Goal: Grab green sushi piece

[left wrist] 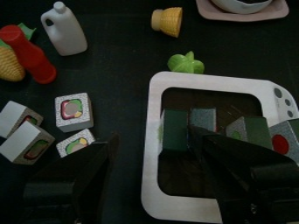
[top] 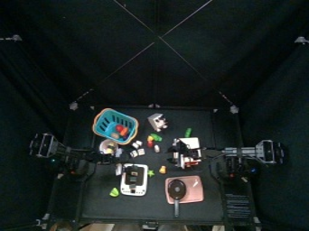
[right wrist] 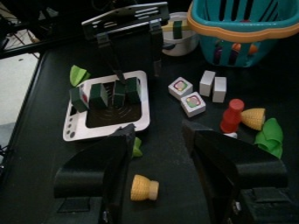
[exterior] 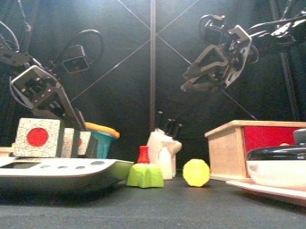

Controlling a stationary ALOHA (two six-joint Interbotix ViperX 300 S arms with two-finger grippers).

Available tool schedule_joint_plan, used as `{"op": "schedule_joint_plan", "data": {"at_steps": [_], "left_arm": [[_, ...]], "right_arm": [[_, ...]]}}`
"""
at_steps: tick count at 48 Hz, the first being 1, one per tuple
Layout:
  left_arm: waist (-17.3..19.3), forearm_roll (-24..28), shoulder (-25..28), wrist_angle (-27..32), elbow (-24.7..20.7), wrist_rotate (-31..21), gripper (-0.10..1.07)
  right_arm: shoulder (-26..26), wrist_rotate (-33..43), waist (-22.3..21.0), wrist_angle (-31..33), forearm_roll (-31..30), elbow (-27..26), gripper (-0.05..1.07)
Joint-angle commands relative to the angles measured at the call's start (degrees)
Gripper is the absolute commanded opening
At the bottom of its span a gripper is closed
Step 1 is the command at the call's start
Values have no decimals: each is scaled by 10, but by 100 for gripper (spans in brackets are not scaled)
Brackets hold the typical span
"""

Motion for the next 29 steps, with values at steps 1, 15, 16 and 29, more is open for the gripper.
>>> {"op": "schedule_joint_plan", "data": {"at_steps": [1,15,16,29], "left_arm": [[-2,2,0,-2,-13,0,96],[-2,2,13,1,-13,0,96],[-2,2,15,1,-14,1,96],[-1,2,19,-2,-16,0,95]], "right_arm": [[-4,-1,-1,-5,0,-7,83],[2,-2,-4,-5,1,-8,83],[2,-2,-4,-4,0,-8,83],[4,-2,-5,-5,0,-7,83]]}}
